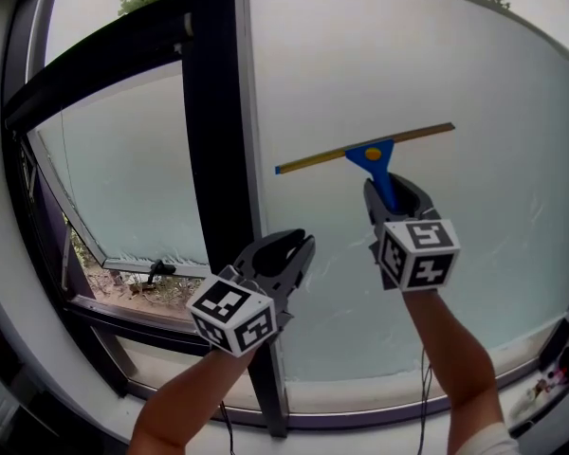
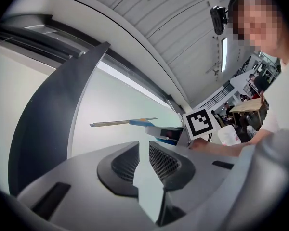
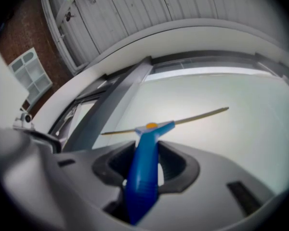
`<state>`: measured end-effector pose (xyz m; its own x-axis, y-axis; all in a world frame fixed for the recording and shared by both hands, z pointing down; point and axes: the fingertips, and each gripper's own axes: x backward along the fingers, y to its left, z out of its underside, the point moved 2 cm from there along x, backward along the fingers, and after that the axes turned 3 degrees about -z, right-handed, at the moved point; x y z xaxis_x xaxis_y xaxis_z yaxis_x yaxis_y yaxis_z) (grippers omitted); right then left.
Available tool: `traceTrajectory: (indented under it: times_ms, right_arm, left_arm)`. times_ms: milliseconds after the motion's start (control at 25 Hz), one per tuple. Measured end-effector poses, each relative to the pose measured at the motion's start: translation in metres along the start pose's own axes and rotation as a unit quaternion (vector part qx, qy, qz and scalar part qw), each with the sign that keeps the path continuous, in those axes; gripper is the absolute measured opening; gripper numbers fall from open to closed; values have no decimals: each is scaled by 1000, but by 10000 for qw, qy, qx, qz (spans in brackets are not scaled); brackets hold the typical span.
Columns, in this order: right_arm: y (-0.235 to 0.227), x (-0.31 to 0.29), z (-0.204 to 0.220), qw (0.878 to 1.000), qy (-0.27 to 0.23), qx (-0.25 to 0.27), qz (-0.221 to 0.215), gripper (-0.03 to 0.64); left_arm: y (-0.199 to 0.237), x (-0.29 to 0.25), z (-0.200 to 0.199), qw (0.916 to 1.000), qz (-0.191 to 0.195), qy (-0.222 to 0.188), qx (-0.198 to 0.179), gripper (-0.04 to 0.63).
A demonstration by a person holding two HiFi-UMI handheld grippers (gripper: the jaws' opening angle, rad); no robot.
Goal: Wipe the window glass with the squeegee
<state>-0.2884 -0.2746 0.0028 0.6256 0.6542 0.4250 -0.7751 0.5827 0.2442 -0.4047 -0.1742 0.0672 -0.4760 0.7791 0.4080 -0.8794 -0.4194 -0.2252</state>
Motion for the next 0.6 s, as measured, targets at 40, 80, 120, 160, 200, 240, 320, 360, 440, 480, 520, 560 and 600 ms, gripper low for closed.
traceTrajectory:
  times_ms: [40, 80, 120, 160, 200, 240, 320, 360, 440, 480, 520, 560, 600]
  right_arm:
    - [-2, -7, -9, 10000, -66, 42, 35, 152]
    - [-5, -15, -19, 9999, -135, 76, 77, 152]
    - [-7, -22, -28, 9997, -205, 108, 127, 152]
    - [-9, -30, -38, 9994, -270, 145, 178, 152]
    - [-10, -37, -47, 9990, -329, 188, 221, 152]
    - [-11, -44, -55, 9987, -383, 231, 253, 152]
    - [-11, -57, -70, 9981, -453, 297, 283, 152]
    - [-11, -64, -77, 9980, -467, 322, 286, 152]
    - [-11, -77, -88, 9979, -471, 345, 293, 152]
    - [-11, -83, -92, 9979, -463, 331, 307, 152]
    - [-12, -88, -97, 9980, -452, 296, 326, 152]
    - [-13, -93, -101, 9981, -447, 243, 349, 152]
    - [-15, -98, -106, 9981, -452, 172, 375, 152]
  left_arm:
    - [1, -5, -6, 10000, -14, -31, -79, 83]
    - [3, -10, -11, 9999, -34, -62, -144, 80]
    - [6, -14, -16, 9998, -60, -93, -189, 77]
    - [9, -18, -21, 9996, -95, -125, -217, 72]
    - [12, -22, -26, 9995, -133, -157, -237, 69]
    - [16, -26, -31, 9993, -169, -188, -261, 63]
    - [20, -33, -41, 9989, -214, -242, -335, 49]
    - [22, -36, -45, 9987, -229, -262, -371, 46]
    - [26, -41, -52, 9984, -268, -277, -418, 41]
    - [28, -43, -54, 9982, -291, -275, -440, 41]
    - [30, -46, -56, 9981, -311, -271, -465, 40]
    - [31, -47, -58, 9979, -325, -268, -487, 38]
    - [32, -49, -60, 9978, -332, -264, -505, 38]
